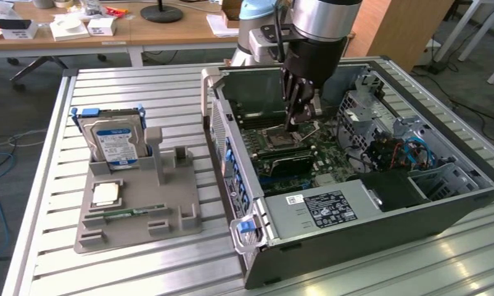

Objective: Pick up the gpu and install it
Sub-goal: 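Press down on the gpu until it lock into place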

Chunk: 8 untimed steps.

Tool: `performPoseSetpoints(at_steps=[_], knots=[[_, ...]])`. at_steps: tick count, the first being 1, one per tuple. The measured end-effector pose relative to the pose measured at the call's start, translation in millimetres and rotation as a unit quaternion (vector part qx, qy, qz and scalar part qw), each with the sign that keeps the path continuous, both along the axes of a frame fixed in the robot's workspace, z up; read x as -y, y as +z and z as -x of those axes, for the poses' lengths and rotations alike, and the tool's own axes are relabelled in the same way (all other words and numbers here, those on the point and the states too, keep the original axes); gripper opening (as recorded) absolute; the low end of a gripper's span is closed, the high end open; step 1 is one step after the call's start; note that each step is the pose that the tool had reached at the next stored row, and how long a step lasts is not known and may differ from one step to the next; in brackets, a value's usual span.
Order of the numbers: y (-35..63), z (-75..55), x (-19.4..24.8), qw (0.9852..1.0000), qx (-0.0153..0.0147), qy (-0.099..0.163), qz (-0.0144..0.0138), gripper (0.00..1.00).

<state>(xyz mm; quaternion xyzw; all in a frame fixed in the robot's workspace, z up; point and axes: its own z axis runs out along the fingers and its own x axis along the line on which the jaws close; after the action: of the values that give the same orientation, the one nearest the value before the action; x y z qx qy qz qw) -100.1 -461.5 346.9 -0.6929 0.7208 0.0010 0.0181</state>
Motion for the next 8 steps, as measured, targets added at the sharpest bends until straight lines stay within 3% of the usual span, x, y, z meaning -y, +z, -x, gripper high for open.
performPoseSetpoints(at_steps=[8], knots=[[-10.6,0.0,0.0,1.0,0.0,0.0,-0.0001,0.1]])
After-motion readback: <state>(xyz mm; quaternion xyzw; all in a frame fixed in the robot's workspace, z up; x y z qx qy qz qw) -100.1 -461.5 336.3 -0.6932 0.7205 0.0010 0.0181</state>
